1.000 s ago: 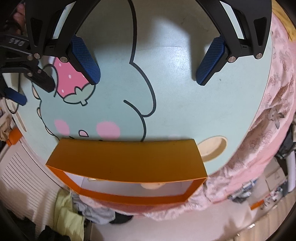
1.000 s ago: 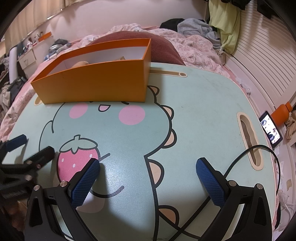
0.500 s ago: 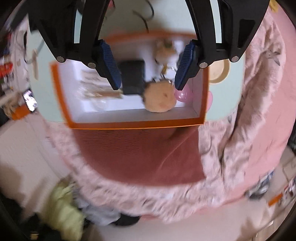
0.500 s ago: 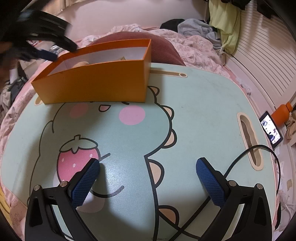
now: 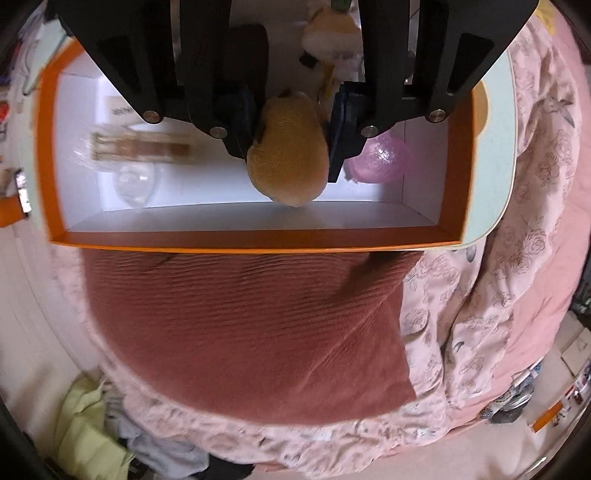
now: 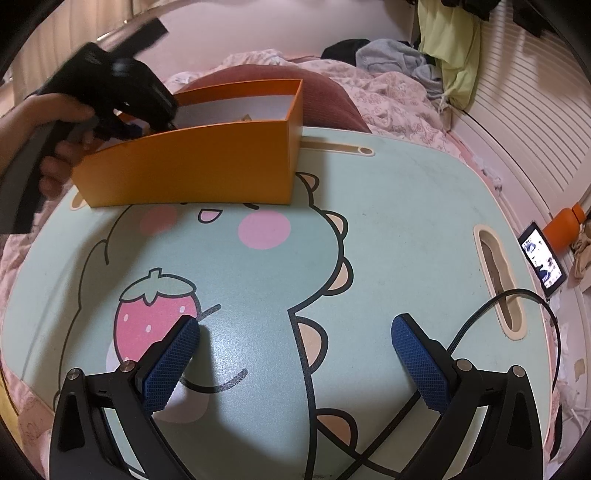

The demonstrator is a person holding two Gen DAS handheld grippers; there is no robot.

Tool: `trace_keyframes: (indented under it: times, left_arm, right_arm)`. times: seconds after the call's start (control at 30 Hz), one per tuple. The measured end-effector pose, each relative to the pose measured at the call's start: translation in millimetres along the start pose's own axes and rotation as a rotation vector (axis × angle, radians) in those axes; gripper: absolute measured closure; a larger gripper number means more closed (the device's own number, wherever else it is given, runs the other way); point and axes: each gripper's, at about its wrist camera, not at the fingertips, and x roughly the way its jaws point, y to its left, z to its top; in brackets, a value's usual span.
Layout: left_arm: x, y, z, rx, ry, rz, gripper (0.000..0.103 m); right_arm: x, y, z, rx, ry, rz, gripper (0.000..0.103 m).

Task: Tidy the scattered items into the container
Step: 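Grasp the tan plush hamster in the orange box with the left gripper, then lower the plush hamster onto the table and open the left gripper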

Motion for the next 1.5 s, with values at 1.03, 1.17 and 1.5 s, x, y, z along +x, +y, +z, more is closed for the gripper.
trace_keyframes:
  times: [1.03,1.17,1.5]
  left_arm:
    - [-92.0,16.5,-186.8,-0.066,-0.341,-0.227,0.03]
    - [-89.4,24.7,-212.4,-0.102,-0.326,-0.18,0.03]
    - [-84.0,-6.3,-237.1,0.046,-0.313,-0.033,0.03]
  right_arm:
    - [-1.1,-1.4,-0.9,0.0,0.001,0.004,0.0]
    - [-1.4,-2.3,-1.7,-0.001,0.001,0.004,0.0]
    - [-26.0,-20.2,11.3,0.058,-0.076,0.017,0.017]
